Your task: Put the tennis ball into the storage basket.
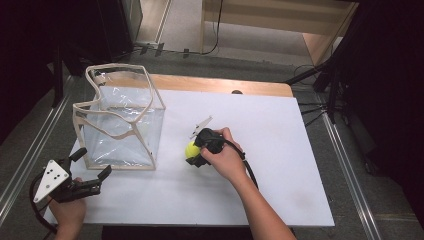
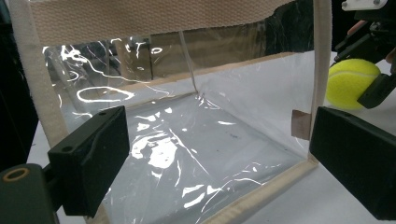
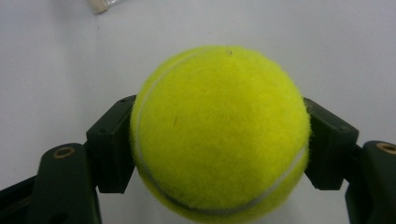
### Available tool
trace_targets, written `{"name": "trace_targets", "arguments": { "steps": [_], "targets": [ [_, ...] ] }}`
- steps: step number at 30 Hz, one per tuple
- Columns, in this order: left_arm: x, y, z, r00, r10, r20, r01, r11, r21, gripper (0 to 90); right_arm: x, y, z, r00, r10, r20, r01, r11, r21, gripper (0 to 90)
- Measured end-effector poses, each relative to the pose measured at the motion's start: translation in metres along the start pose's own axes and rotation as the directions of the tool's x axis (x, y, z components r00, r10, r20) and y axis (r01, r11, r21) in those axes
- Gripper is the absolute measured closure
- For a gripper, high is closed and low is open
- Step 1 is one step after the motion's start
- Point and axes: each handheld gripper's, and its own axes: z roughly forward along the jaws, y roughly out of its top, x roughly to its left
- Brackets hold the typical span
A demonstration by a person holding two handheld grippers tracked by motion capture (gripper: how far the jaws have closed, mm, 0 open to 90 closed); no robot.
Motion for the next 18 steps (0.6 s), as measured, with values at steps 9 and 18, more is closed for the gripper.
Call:
{"name": "trace_targets", "arguments": {
  "steps": [9, 18],
  "targets": [
    [0.000, 0.000, 0.000, 1.0000, -0.001, 0.001, 0.001, 1.0000, -0.001, 5.3, 0.002, 0.010, 0.002, 0.9999, -0.012, -0.008, 0.012, 1.000, -0.005, 23.3],
    [0.000, 0.000, 0.000, 1.0000, -0.002, 0.001, 0.002, 1.0000, -0.003, 5.4, 0.008, 0.025, 0.006, 0.9986, -0.041, -0.032, 0.041, 0.999, -0.015, 23.3]
  ]
}}
